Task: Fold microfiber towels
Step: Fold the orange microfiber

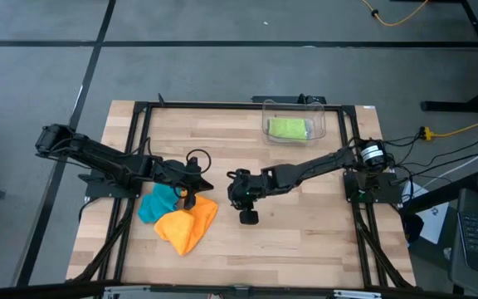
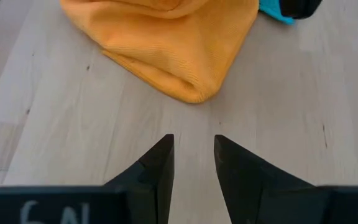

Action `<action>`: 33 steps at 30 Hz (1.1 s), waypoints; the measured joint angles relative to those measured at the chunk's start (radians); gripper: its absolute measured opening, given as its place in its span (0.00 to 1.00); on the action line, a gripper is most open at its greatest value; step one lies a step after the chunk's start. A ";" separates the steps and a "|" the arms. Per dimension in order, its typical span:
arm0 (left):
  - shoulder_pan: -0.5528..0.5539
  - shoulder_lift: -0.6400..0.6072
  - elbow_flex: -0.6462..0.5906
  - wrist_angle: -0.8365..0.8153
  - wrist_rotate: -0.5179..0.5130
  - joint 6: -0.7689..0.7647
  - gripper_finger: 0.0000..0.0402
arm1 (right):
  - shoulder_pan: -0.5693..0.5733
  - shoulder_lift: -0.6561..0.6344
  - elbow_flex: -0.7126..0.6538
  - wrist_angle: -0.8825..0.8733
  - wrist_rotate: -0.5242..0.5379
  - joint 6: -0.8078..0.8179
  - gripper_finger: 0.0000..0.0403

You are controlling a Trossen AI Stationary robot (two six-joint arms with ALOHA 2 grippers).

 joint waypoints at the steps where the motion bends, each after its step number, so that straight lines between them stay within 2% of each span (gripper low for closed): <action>1: 0.000 0.000 0.000 0.000 0.000 0.000 0.02 | 0.000 0.000 0.000 0.001 0.000 0.002 0.29; 21: 0.000 0.000 0.000 0.000 0.000 0.000 0.02 | 0.000 0.001 0.000 0.050 -0.001 0.009 0.29; 26: 0.000 0.000 0.000 0.000 0.000 0.000 0.02 | 0.014 0.002 -0.001 0.007 -0.002 0.092 0.29; 33: 0.000 0.000 0.000 0.000 0.000 0.000 0.02 | 0.046 0.009 -0.001 0.005 -0.004 -0.001 0.29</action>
